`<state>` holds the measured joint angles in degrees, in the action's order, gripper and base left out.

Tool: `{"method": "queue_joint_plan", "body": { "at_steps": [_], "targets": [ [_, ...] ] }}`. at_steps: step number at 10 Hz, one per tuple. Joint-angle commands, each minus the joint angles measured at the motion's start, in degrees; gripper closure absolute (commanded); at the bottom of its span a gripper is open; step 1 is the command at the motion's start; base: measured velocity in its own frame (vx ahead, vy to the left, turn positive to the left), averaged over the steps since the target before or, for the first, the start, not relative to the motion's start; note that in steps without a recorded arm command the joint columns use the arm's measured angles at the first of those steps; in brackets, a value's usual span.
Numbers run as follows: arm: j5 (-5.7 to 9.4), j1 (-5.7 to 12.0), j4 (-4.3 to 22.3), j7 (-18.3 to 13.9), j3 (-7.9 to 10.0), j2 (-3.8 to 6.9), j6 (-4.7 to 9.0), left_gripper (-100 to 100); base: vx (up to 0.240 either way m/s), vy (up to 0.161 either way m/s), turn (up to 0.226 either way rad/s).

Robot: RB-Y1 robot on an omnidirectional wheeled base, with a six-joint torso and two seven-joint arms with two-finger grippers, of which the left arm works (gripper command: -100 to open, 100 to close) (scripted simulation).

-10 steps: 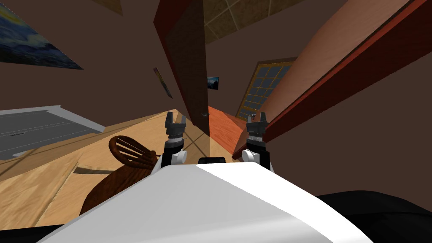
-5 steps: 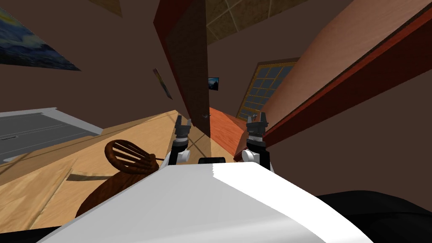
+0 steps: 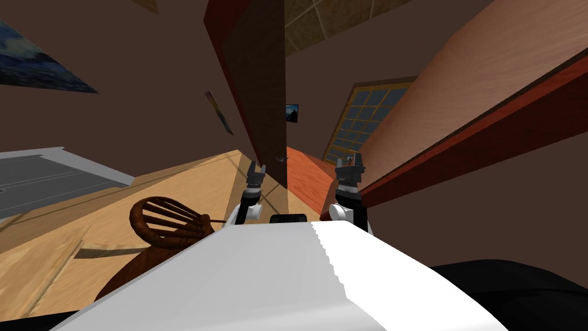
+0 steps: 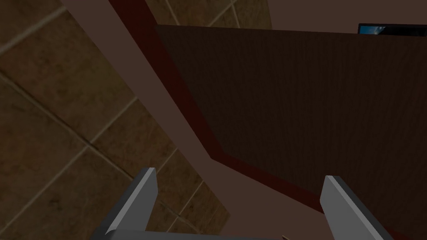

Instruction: Push the door open

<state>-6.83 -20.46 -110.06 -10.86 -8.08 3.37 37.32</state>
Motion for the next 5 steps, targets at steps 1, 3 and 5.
{"method": "queue_joint_plan", "body": {
  "at_steps": [1, 3, 5],
  "targets": [
    [-0.22, 1.44, 2.9, -0.1, -0.6, 0.21, 0.44, -100, 0.076, 0.078, -0.025],
    [-0.38, 2.24, 5.4, -0.2, -1.06, 0.34, 0.68, -100, 0.07, 0.071, -0.02],
    [-0.71, 3.9, 9.2, -0.3, -2.03, 0.56, 1.18, -100, 0.075, 0.059, -0.017]
  ]
}}
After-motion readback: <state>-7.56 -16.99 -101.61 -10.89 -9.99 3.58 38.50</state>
